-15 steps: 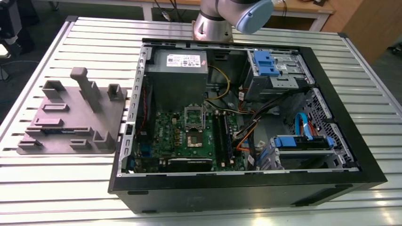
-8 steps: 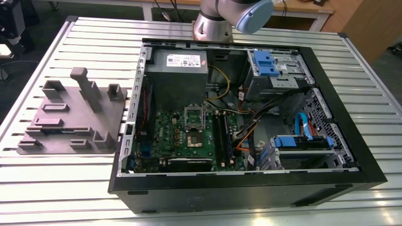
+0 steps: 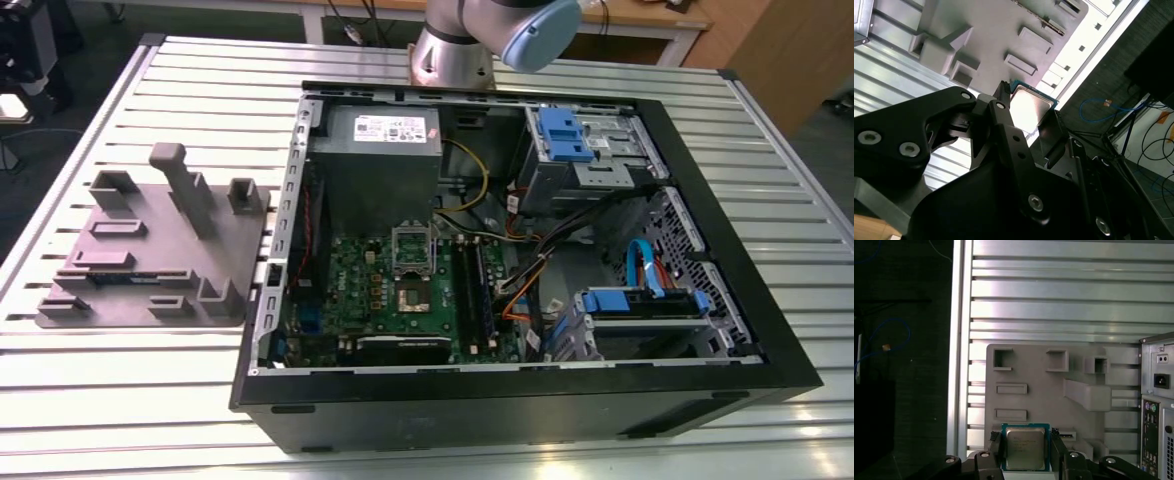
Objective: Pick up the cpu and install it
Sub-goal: 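Pick up the cpu and move it towards the insertion slot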
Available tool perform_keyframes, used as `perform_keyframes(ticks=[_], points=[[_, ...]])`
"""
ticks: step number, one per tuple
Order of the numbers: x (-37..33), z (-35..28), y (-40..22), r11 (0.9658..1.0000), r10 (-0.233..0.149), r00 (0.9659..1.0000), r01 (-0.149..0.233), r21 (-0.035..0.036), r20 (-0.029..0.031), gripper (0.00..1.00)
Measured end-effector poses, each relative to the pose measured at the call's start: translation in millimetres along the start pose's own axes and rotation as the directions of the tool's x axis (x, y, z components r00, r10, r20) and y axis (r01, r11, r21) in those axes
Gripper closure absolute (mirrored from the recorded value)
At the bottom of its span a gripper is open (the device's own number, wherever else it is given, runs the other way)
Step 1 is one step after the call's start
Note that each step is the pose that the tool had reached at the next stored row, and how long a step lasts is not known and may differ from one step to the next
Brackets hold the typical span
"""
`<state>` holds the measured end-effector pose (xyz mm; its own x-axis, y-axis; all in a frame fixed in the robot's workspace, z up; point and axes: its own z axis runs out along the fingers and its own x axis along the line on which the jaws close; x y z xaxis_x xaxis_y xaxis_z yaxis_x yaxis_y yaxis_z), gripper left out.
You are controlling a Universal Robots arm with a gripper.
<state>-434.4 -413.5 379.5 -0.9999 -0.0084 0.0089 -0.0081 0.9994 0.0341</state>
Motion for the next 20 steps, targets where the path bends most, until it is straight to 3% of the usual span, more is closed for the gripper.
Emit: perform_keyframes(ticks=[20], points=[[-5.5, 0.0, -0.1, 1.0000, 0.000, 1.0000, 0.000, 0.0000, 0.0000, 0.53]])
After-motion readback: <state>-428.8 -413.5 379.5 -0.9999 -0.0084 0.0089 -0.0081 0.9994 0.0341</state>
